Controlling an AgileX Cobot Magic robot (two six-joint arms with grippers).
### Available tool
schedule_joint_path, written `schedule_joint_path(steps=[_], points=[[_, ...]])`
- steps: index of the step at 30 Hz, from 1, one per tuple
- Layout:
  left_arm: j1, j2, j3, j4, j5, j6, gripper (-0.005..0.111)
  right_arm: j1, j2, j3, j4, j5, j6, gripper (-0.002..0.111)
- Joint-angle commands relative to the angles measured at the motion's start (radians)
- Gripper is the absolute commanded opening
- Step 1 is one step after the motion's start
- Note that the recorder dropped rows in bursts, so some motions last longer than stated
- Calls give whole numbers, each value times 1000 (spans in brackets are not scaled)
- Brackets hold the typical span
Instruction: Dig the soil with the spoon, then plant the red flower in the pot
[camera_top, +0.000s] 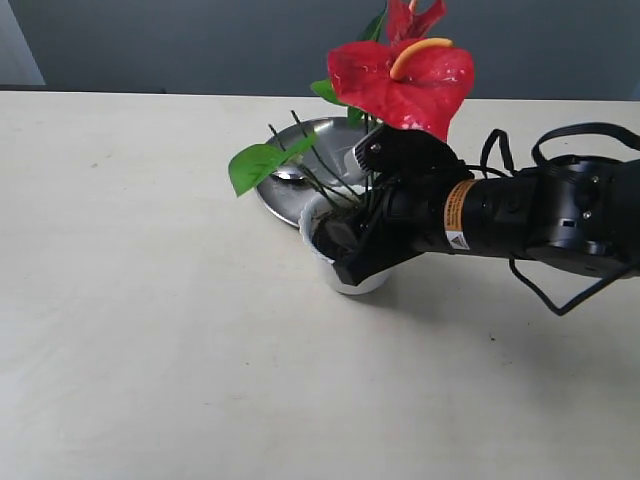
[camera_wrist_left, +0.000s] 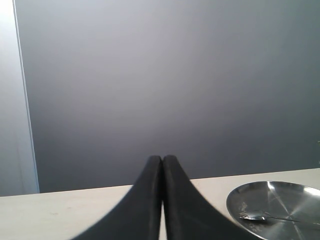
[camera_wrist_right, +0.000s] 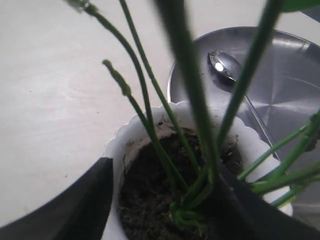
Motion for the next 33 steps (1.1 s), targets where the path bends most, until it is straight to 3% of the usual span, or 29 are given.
schedule_joint_path(steps=[1, 25, 33], points=[[-5, -2, -4, -3, -3, -2, 0, 0, -8, 8, -7, 49, -4, 52], [-5, -2, -4, -3, -3, -2, 0, 0, -47, 8, -19, 173, -86, 52], [-5, -2, -4, -3, -3, -2, 0, 0, -47, 8, -48, 125, -88, 52]])
